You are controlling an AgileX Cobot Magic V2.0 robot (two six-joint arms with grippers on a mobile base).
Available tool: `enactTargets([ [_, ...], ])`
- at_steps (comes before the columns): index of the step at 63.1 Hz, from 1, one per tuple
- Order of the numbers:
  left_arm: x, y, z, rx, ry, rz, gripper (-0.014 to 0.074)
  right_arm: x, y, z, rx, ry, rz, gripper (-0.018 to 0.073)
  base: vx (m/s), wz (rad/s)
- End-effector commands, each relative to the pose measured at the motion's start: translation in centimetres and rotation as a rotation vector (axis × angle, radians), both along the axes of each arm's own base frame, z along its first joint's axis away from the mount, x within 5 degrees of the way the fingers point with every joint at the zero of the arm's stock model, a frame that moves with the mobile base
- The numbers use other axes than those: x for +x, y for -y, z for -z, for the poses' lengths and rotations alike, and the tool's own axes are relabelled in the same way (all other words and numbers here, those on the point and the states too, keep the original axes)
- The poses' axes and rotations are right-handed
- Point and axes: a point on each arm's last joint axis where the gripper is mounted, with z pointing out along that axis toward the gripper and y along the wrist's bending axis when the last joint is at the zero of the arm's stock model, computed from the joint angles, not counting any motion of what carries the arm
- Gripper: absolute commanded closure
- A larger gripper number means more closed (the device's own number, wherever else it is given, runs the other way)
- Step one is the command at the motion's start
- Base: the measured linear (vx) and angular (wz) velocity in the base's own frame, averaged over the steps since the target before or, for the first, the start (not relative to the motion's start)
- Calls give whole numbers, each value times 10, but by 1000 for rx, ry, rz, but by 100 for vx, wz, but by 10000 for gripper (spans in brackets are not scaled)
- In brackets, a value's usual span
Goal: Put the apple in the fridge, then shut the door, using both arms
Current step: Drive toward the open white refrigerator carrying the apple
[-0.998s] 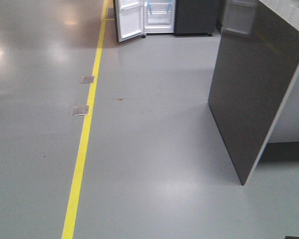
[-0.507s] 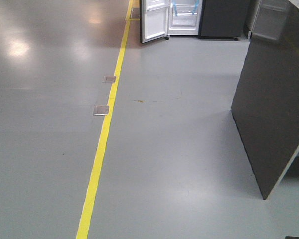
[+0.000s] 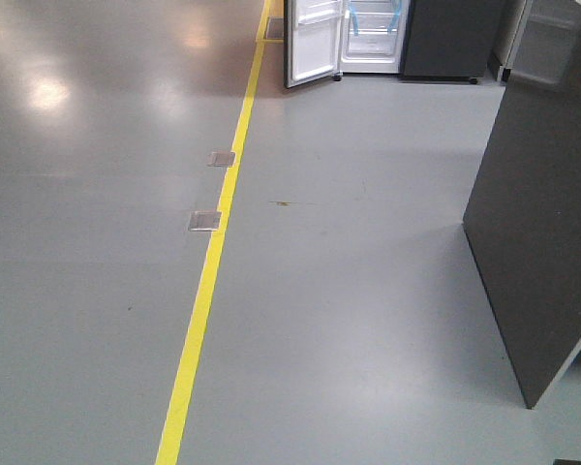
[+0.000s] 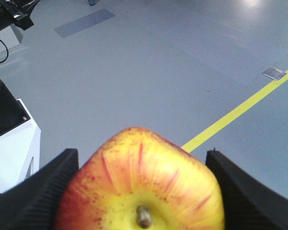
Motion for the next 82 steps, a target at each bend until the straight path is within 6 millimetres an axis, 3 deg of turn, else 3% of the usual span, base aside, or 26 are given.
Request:
enactTargets([
  [1, -1, 0, -1, -6, 72, 4, 603, 2, -2, -12, 65, 42, 7, 190, 13, 0],
  [82, -1, 0, -1, -6, 72, 4, 603, 2, -2, -12, 65, 42, 7, 190, 20, -4],
])
